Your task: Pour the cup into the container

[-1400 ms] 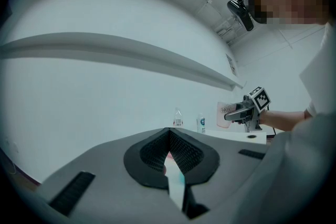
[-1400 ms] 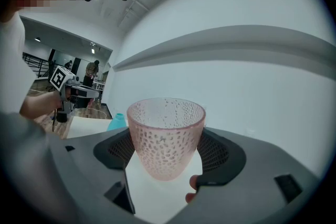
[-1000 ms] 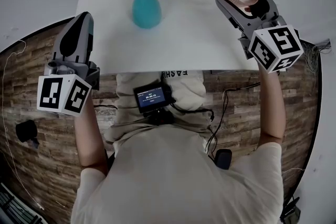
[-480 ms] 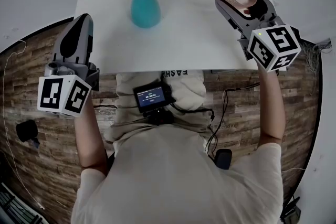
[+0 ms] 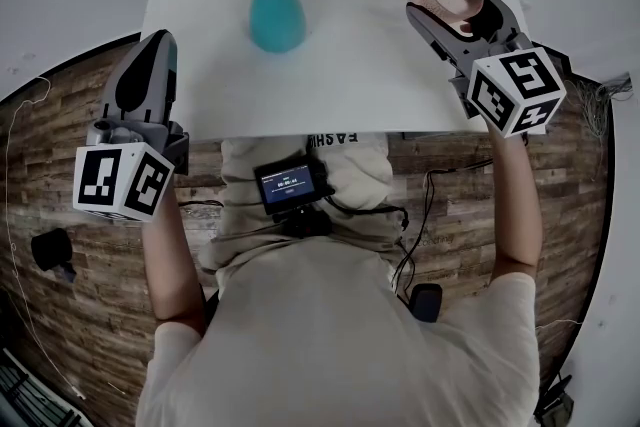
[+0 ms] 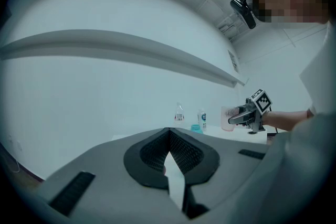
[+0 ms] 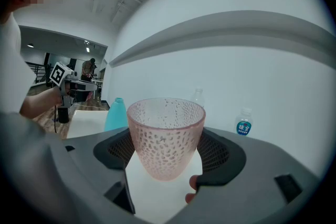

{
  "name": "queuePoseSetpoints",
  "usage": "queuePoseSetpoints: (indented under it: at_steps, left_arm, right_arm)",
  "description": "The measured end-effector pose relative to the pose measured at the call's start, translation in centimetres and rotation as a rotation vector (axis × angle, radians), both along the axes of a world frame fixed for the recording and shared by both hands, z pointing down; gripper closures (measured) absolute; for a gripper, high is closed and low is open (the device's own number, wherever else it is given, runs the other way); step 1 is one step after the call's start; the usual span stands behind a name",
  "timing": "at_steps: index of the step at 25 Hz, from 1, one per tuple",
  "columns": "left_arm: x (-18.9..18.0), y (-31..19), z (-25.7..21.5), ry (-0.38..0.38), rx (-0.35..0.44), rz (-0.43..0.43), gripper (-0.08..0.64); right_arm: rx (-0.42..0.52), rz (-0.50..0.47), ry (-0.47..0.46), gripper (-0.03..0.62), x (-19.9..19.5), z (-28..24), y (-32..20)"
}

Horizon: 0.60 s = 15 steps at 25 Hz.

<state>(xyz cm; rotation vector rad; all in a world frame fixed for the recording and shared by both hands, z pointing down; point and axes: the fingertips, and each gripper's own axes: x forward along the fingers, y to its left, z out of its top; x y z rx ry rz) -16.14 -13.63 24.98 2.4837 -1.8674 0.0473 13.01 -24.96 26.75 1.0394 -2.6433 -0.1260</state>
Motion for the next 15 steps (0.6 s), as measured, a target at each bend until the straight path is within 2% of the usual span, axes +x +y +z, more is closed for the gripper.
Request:
queuePoseSetpoints:
  at_steps: [15]
  left_arm:
    - [0.2,-0.2,0.6,0.004,-0.013,0.006,0.551]
  right_arm:
    - [-0.049,0.006,0.016,0.225,0.1,2.2,0.0]
